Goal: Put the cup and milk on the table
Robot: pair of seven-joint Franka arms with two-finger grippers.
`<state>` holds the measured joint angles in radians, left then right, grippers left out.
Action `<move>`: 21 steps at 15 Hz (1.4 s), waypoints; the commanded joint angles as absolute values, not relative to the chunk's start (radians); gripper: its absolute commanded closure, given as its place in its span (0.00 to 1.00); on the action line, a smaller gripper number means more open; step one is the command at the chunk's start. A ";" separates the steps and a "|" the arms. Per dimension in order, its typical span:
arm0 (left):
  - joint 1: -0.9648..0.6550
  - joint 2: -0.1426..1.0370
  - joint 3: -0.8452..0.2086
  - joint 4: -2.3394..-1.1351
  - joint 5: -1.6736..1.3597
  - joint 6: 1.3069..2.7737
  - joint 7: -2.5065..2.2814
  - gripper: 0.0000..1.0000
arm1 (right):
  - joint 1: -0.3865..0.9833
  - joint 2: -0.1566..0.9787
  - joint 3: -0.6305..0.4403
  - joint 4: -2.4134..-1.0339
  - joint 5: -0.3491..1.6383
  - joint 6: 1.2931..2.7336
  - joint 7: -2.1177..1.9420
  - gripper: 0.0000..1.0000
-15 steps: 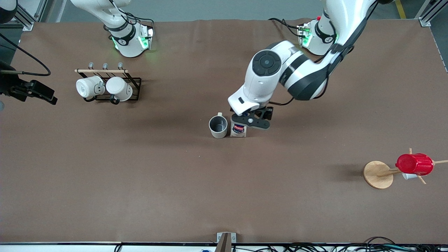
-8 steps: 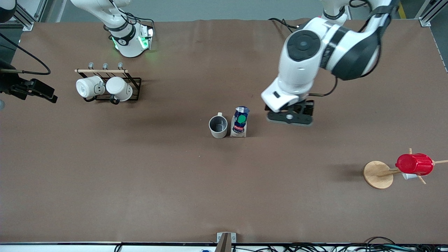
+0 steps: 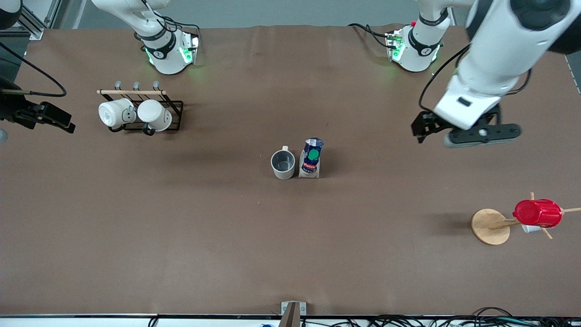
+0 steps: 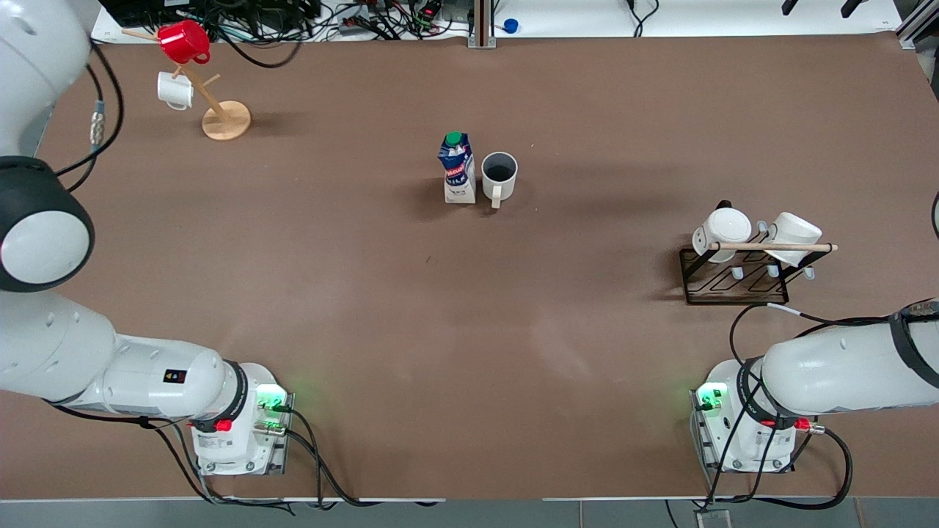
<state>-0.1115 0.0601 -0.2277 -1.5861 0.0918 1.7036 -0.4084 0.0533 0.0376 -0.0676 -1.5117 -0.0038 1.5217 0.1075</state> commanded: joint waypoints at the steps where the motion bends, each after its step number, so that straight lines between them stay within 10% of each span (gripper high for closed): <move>1: -0.115 -0.001 -0.176 -1.618 0.051 1.683 -0.358 0.00 | 0.035 0.009 -0.054 -1.542 0.008 1.523 0.097 0.00; 9: -0.104 -0.130 -0.074 -1.626 0.002 1.522 -0.148 0.00 | 0.035 0.009 -0.054 -1.543 0.008 1.523 0.097 0.00; 21: -0.075 -0.028 -0.069 -1.509 0.002 1.517 -0.120 0.00 | 0.035 0.009 -0.054 -1.543 0.008 1.519 0.097 0.00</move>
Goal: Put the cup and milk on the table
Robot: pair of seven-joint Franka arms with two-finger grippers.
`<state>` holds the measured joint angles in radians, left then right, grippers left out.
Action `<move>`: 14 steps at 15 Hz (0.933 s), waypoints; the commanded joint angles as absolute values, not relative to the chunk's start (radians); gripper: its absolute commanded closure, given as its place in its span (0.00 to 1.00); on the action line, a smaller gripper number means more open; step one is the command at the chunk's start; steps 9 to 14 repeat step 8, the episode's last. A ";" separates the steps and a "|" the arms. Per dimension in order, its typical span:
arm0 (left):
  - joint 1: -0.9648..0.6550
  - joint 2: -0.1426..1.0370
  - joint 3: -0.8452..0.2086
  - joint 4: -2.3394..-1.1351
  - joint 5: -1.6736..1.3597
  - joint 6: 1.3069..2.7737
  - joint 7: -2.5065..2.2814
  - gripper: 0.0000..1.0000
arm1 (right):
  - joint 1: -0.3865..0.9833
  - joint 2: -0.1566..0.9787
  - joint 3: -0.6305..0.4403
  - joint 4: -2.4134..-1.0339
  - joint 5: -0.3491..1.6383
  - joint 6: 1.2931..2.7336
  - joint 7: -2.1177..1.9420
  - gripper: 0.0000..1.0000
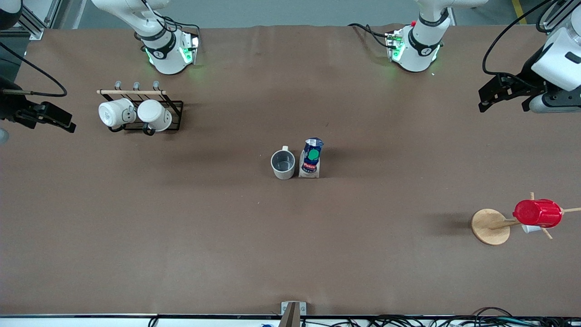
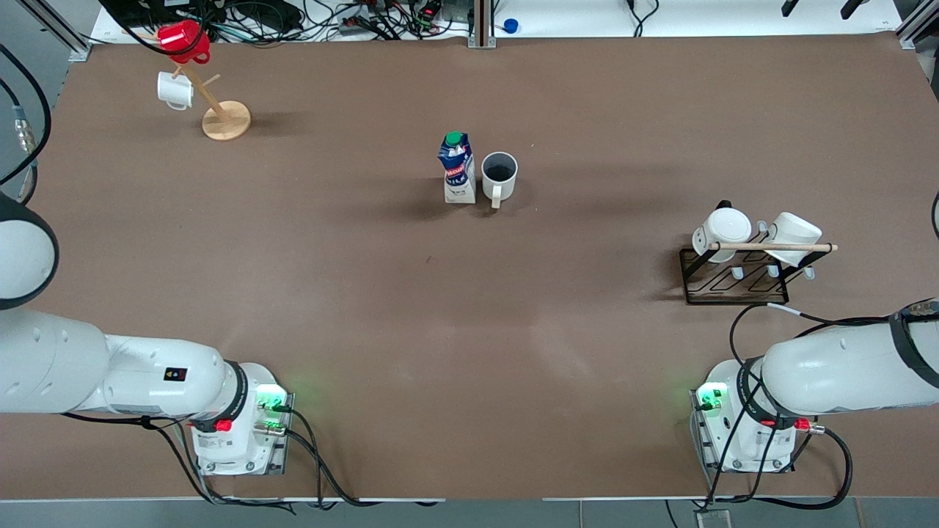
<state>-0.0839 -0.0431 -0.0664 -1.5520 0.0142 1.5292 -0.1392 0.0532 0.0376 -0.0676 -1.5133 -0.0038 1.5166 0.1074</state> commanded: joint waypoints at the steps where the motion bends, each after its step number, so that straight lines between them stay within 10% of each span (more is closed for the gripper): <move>1: -0.074 -0.029 -0.069 -1.509 0.002 1.517 -0.118 0.00 | 0.035 0.009 -0.054 -1.543 0.008 1.519 0.097 0.00; 14: -0.064 -0.014 -0.067 -1.509 -0.009 1.522 -0.109 0.00 | 0.034 0.009 -0.054 -1.542 0.008 1.517 0.097 0.00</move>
